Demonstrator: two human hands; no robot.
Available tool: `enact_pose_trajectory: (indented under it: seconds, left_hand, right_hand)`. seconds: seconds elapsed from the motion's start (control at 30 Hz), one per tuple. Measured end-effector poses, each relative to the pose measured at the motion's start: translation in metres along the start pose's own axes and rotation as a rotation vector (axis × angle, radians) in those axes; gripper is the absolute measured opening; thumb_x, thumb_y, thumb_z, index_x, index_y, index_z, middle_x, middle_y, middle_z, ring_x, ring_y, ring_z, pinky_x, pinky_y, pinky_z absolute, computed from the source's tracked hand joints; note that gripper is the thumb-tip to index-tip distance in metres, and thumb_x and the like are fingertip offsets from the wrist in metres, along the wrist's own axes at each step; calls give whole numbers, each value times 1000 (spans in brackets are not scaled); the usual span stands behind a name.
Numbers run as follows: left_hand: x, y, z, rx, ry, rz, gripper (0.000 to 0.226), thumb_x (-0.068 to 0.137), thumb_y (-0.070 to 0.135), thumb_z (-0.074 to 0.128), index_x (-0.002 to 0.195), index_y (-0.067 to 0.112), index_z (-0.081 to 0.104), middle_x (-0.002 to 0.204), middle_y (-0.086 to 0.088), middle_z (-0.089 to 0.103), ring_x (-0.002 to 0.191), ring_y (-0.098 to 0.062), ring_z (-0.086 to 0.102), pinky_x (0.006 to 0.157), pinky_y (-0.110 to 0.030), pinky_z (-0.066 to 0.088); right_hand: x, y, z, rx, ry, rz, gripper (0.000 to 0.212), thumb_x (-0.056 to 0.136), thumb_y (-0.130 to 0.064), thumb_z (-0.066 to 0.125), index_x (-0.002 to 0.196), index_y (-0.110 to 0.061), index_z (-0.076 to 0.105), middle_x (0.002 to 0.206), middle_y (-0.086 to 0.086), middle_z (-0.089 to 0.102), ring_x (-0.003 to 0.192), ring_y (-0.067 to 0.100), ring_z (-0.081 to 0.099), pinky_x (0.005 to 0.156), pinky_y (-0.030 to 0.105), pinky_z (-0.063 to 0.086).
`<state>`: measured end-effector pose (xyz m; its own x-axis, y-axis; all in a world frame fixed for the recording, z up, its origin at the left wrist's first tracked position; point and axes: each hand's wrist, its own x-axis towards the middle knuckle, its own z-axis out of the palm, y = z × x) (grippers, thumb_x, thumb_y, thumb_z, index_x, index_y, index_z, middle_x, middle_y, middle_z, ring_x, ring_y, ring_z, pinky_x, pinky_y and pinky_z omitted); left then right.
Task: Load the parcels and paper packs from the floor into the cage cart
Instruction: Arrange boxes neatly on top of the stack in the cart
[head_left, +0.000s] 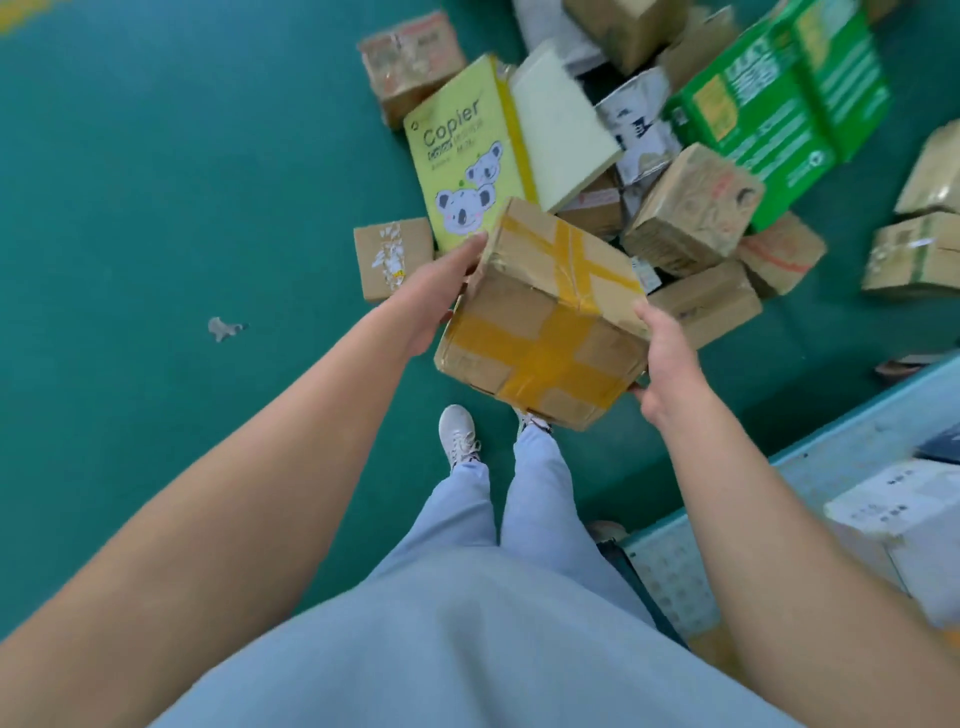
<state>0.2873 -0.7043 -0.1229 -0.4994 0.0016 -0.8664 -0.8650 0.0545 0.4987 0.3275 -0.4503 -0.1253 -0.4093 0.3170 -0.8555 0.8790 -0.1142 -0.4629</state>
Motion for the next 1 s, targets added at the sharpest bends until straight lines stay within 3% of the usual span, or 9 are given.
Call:
enact_pose_trajectory:
  seconds: [0.07,0.13,0.2,0.27,0.4,0.5,0.73,0.87,1.0]
  left_hand:
    - [-26,16,19,65,-22,-4,113,54,97,64,145,31,54,149,6,55,137,-25,49,119,-47,34]
    - [-46,28,39,123,-64,-2,95,75,86,60,148,26,50,148,3,53,134,-24,50,116,-44,36]
    - [-64,39,66,183,-127,10,71,87,78,57,135,26,57,133,4,61,116,-20,59,96,-37,47]
    - [-76,43,95,225,-172,16,55,90,74,57,120,28,61,121,4,67,102,-17,63,81,-35,50]
    - [-93,49,168,341,-283,56,63,89,73,59,132,27,60,131,1,66,120,-23,60,109,-47,46]
    - [-101,48,225,423,-354,79,74,83,78,61,139,30,58,135,3,64,125,-23,58,115,-51,40]
    - [-146,30,378,602,-531,90,61,86,77,59,123,29,61,125,2,67,113,-21,62,109,-46,46]
    - [-176,1,458,676,-631,98,48,90,72,58,111,29,62,117,6,66,110,-18,62,108,-47,47]
    - [-197,-30,512,732,-705,80,57,87,75,60,118,29,64,123,2,69,113,-22,64,106,-49,49]
  right_hand:
    - [-27,6,-24,86,40,-45,60,84,-59,66,137,-31,58,134,-4,63,121,21,58,98,46,50]
    - [-46,13,-41,146,64,-69,61,86,-61,65,138,-29,59,134,-4,64,119,20,61,91,41,52]
    - [-62,17,-66,225,78,-93,76,76,-69,66,141,-31,56,138,-2,63,121,23,61,95,45,54]
    - [-72,19,-89,287,110,-130,71,77,-68,65,138,-32,58,134,-1,65,117,24,64,92,46,57]
    - [-89,26,-154,383,245,-183,68,71,-74,64,128,-38,60,129,-5,66,116,23,64,100,54,54]
    - [-97,37,-205,433,307,-212,49,80,-71,65,118,-41,61,125,-7,67,114,21,65,100,52,55]
    - [-127,84,-336,506,549,-189,96,74,-85,62,152,-35,41,153,-5,49,137,23,50,112,52,45]
    - [-146,116,-399,589,748,-199,84,89,-70,62,158,-32,34,158,-5,42,142,22,45,114,42,41]
    - [-165,146,-442,602,875,-151,87,86,-72,62,158,-34,32,159,-4,41,141,23,45,105,36,41]
